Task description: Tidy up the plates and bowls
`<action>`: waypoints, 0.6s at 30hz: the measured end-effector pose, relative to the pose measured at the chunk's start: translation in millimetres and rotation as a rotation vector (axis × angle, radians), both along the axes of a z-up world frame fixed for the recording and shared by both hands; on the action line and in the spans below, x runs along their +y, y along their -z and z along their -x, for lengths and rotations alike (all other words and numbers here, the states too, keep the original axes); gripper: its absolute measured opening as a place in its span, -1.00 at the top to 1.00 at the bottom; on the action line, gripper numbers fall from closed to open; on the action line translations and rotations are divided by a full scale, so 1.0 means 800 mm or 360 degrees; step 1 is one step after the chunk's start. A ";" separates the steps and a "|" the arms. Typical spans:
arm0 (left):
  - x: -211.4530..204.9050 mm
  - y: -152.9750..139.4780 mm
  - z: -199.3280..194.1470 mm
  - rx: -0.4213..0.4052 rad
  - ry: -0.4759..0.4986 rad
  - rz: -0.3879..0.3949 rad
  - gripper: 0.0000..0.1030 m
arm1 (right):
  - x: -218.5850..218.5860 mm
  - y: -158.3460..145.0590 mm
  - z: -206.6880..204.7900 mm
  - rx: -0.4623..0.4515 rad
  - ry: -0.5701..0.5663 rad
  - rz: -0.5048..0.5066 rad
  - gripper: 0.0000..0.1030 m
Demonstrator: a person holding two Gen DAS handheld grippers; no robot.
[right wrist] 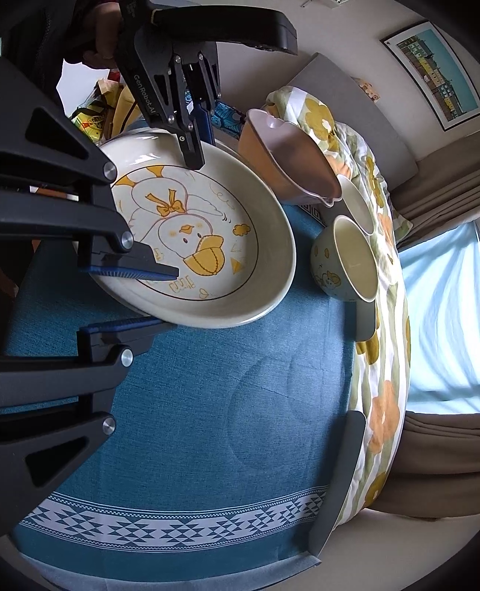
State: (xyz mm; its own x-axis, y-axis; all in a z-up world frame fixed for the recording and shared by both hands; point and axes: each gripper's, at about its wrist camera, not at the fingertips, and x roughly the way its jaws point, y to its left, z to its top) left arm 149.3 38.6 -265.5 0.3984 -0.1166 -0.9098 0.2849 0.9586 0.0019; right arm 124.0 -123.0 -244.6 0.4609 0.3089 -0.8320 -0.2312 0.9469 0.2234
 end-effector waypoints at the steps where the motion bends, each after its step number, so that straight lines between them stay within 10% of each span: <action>1: -0.004 -0.001 0.000 -0.0014 0.0006 -0.0039 0.67 | -0.001 0.000 0.000 -0.0001 0.0001 -0.0006 0.66; 11: -0.032 -0.008 0.010 -0.0155 0.0078 -0.0363 0.67 | 0.001 0.002 -0.002 0.0005 -0.0016 -0.0005 0.66; 18: -0.023 -0.011 0.009 -0.0172 0.0043 -0.0367 0.67 | 0.006 0.011 -0.002 0.0035 -0.0031 -0.0003 0.66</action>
